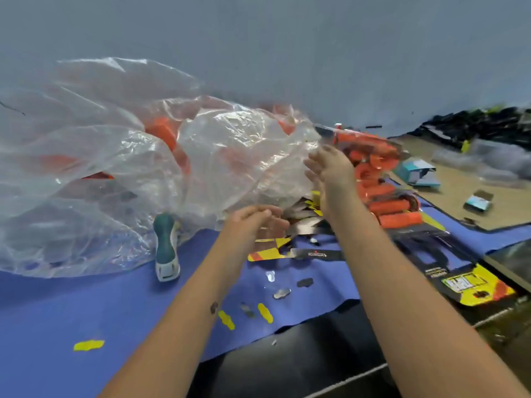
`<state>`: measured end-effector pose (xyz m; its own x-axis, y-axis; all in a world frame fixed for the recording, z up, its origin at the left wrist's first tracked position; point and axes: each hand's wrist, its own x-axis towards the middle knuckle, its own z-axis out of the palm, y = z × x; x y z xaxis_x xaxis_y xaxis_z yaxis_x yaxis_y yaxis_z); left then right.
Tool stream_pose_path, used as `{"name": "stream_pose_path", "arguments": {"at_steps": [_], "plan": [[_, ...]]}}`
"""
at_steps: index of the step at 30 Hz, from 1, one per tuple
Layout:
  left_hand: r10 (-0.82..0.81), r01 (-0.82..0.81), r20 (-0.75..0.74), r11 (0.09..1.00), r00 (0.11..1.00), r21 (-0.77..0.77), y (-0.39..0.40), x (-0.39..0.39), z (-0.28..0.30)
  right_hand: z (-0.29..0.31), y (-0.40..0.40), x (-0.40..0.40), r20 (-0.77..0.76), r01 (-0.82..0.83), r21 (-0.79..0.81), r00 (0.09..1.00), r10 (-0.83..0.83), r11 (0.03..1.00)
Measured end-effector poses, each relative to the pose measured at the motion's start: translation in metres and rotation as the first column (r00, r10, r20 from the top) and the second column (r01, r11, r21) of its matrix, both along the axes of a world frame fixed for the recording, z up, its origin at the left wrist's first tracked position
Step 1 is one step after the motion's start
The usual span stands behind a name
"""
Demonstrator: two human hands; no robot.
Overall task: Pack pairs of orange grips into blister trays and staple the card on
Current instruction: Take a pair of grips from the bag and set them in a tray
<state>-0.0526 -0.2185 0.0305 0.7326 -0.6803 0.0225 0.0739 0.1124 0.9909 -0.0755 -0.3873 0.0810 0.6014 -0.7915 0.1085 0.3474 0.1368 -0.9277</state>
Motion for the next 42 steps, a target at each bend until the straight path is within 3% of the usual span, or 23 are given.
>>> {"name": "stream_pose_path", "arguments": {"at_steps": [2, 4, 6, 12, 16, 19, 22, 25, 27, 29, 30, 31, 32, 36, 38, 40, 42], "plan": [[0.045, -0.045, 0.001, 0.998, 0.999, 0.033, 0.007, 0.003, -0.01, -0.03, 0.028, 0.002, -0.064, 0.189, -0.155, 0.978, -0.201, 0.97], [0.077, -0.077, -0.011, 0.996, 0.997, 0.044, 0.014, 0.004, -0.017, -0.056, 0.06, -0.001, -0.033, 0.34, -0.261, 0.932, -0.361, 0.903], [0.099, -0.098, -0.026, 0.995, 0.995, 0.021, 0.02, 0.005, -0.02, -0.071, 0.092, 0.0, 0.012, 0.381, -0.346, 0.915, -0.402, 0.857], [0.282, -0.279, 0.023, 0.956, 0.959, -0.087, 0.057, 0.02, -0.011, -0.073, 0.168, 0.019, 0.016, 0.141, -0.608, 0.986, -0.166, 0.781], [0.448, -0.438, 0.079, 0.892, 0.891, -0.113, 0.107, 0.041, -0.011, -0.067, 0.209, 0.045, -0.043, 0.009, -0.7, 0.998, -0.055, 0.714], [0.626, -0.616, 0.145, 0.779, 0.766, -0.112, 0.152, 0.059, -0.016, -0.069, 0.25, 0.06, -0.119, -0.186, -0.686, 0.982, 0.144, 0.703], [0.819, -0.815, 0.151, 0.57, 0.553, -0.108, 0.193, 0.078, -0.027, -0.079, 0.289, 0.068, -0.158, -0.307, -0.701, 0.947, 0.279, 0.643], [0.921, -0.921, 0.132, 0.379, 0.367, -0.085, 0.225, 0.094, -0.035, -0.094, 0.316, 0.08, -0.354, -0.498, -0.719, 0.863, 0.361, 0.485], [0.936, -0.952, 0.193, 0.305, 0.294, -0.032, 0.241, 0.105, -0.037, -0.104, 0.323, 0.089, -0.532, -0.657, -0.689, 0.745, 0.403, 0.306], [0.93, -0.967, 0.268, 0.252, 0.251, 0.031, 0.254, 0.117, -0.039, -0.113, 0.321, 0.102, -0.652, -0.699, -0.712, 0.694, 0.305, 0.068], [0.922, -0.97, 0.303, 0.234, 0.241, 0.06, 0.258, 0.124, -0.04, -0.115, 0.317, 0.109, -0.672, -0.692, -0.722, 0.701, 0.24, 0.0], [0.906, -0.972, 0.351, 0.218, 0.236, 0.092, 0.263, 0.131, -0.041, -0.115, 0.31, 0.116, -0.671, -0.686, -0.728, 0.712, 0.205, 0.0], [0.875, -0.97, 0.421, 0.205, 0.24, 0.127, 0.266, 0.138, -0.043, -0.113, 0.302, 0.123, -0.664, -0.686, -0.725, 0.719, 0.207, 0.059], [0.675, -0.937, 0.655, 0.306, 0.339, 0.17, 0.267, 0.16, -0.048, -0.111, 0.267, 0.144, -0.603, -0.649, -0.652, 0.757, 0.251, 0.392], [0.581, -0.886, 0.687, 0.408, 0.437, 0.219, 0.26, 0.167, -0.051, -0.116, 0.259, 0.146, -0.551, -0.605, -0.606, 0.787, 0.276, 0.516], [0.388, -0.791, 0.717, 0.479, 0.58, 0.381, 0.25, 0.172, -0.058, -0.12, 0.258, 0.146, -0.468, -0.566, -0.551, 0.818, 0.334, 0.614], [0.167, -0.715, 0.718, 0.387, 0.676, 0.583, 0.243, 0.173, -0.067, -0.122, 0.258, 0.148, -0.414, -0.539, -0.526, 0.838, 0.355, 0.658]]}}
